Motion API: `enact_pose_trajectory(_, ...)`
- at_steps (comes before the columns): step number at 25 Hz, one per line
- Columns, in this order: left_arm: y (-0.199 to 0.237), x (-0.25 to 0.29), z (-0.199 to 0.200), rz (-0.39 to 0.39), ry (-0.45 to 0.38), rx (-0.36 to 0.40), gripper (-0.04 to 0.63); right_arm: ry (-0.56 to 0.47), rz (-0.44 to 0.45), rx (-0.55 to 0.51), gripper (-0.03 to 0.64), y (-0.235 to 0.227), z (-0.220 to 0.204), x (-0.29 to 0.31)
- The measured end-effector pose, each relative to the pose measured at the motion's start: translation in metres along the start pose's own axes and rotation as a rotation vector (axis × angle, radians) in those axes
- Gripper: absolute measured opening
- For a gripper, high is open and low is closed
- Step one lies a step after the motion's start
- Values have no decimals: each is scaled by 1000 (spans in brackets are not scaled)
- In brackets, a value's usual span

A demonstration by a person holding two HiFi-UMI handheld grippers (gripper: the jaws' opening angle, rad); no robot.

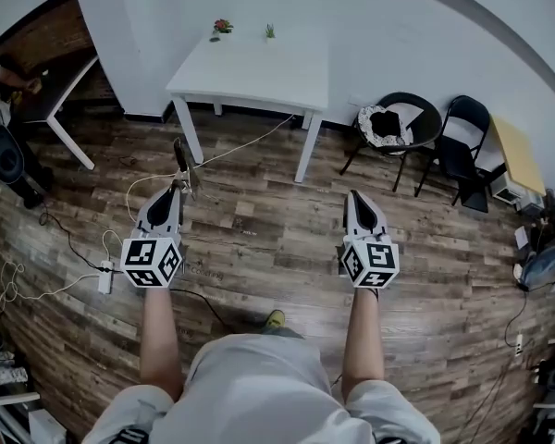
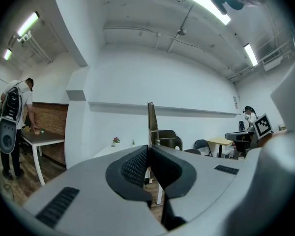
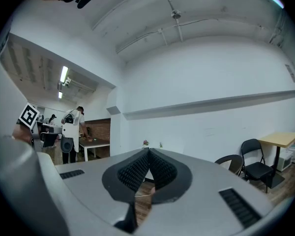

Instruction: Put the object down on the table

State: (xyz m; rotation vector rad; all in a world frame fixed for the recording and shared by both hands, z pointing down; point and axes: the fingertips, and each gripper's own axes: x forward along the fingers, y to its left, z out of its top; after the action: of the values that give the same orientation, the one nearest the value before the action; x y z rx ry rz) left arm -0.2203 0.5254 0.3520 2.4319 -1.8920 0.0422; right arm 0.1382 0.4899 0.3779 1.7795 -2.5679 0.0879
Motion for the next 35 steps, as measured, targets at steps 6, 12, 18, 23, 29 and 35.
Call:
enact_pose_trajectory(6, -34, 41, -3, 4, 16, 9, 23, 8, 24, 40, 8, -44, -6, 18)
enact_pose_trajectory(12, -52, 71, -6, 3, 25, 7, 23, 20, 43, 44, 8, -69, -11, 37)
enact_pose_trajectory(18, -59, 100, -9, -16, 37, 18, 23, 36, 61, 46, 8, -79, -20, 61)
enact_pose_trajectory(23, -49, 131, -17, -34, 50, 18, 22, 55, 58, 47, 8, -81, -31, 90)
enact_pose_trajectory(29, -35, 182, -25, -56, 67, 10, 23, 75, 47, 46, 8, -91, -37, 137)
enact_pose_trajectory(35, -1, 238, -33, -83, 94, -6, 23, 103, 17, 49, 8, -93, -41, 196)
